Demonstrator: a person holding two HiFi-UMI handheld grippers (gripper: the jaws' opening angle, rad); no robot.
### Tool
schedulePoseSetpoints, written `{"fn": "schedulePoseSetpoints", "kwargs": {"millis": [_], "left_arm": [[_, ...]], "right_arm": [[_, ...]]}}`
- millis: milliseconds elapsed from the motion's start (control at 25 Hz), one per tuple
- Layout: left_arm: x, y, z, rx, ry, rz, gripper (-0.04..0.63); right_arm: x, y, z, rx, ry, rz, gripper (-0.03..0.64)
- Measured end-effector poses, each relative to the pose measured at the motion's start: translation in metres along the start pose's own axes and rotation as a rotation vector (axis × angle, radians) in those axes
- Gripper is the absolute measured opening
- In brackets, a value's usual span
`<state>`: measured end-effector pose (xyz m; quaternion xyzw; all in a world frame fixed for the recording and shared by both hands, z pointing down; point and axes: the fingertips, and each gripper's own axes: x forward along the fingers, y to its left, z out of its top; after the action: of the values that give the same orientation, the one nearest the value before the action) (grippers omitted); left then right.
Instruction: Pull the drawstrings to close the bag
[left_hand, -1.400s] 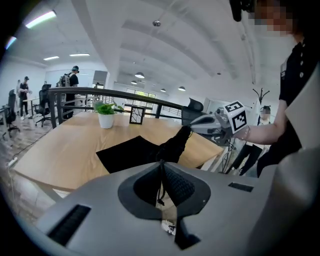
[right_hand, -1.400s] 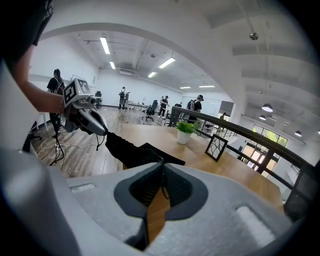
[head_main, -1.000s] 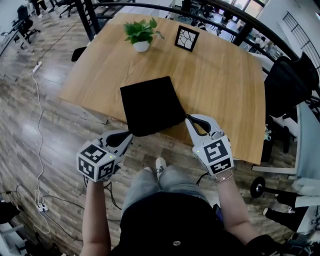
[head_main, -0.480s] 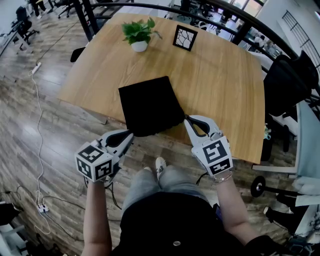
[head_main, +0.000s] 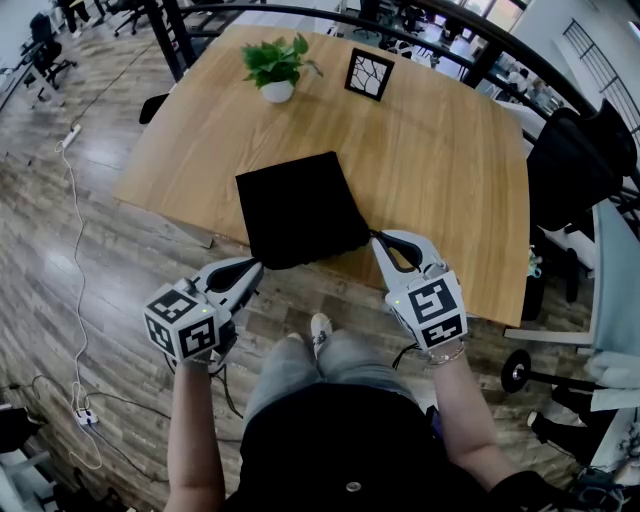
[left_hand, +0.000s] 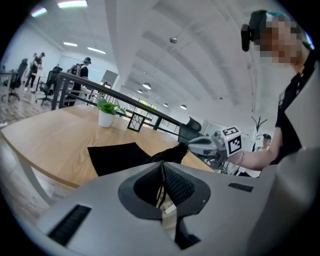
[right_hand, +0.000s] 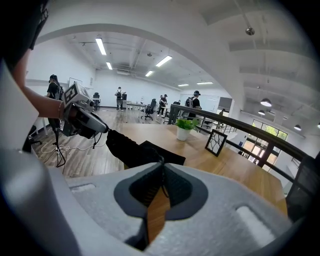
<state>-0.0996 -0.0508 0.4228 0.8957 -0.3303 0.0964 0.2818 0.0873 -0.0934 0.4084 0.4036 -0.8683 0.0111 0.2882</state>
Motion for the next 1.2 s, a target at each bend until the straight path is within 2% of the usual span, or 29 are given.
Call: {"fn": "schedulePoseSetpoints", "kwargs": {"millis": [120, 320, 480, 640, 840, 1200], "left_arm": [[-0.005, 0.004, 0.009, -0.081, -0.052, -0.021, 0.015], [-0.013, 0.015, 0.023, -0.098, -0.101, 0.032, 0.014], [-0.019, 0.023, 0.034, -0.087, -0.152, 0.096, 0.014], [-0.026, 0.031, 0.043, -0.061, -0.169, 0.145, 0.014], [-0.034, 0.035, 0.051, -0.062, -0.202, 0.180, 0.014], [-0.041, 0.038, 0.058, -0.049, -0.240, 0.198, 0.014]], "right_arm": [[-0.001, -0.004, -0.001, 0.009, 0.006, -0.008, 0.012], [0.000, -0.006, 0.001, 0.018, 0.004, -0.011, 0.012], [-0.001, -0.008, 0.005, 0.038, -0.008, -0.036, 0.012], [-0.002, -0.018, 0.012, 0.078, -0.031, -0.072, 0.011], [-0.008, -0.026, 0.021, 0.104, -0.063, -0.093, 0.011], [-0.016, -0.035, 0.026, 0.135, -0.092, -0.117, 0.012]]}}
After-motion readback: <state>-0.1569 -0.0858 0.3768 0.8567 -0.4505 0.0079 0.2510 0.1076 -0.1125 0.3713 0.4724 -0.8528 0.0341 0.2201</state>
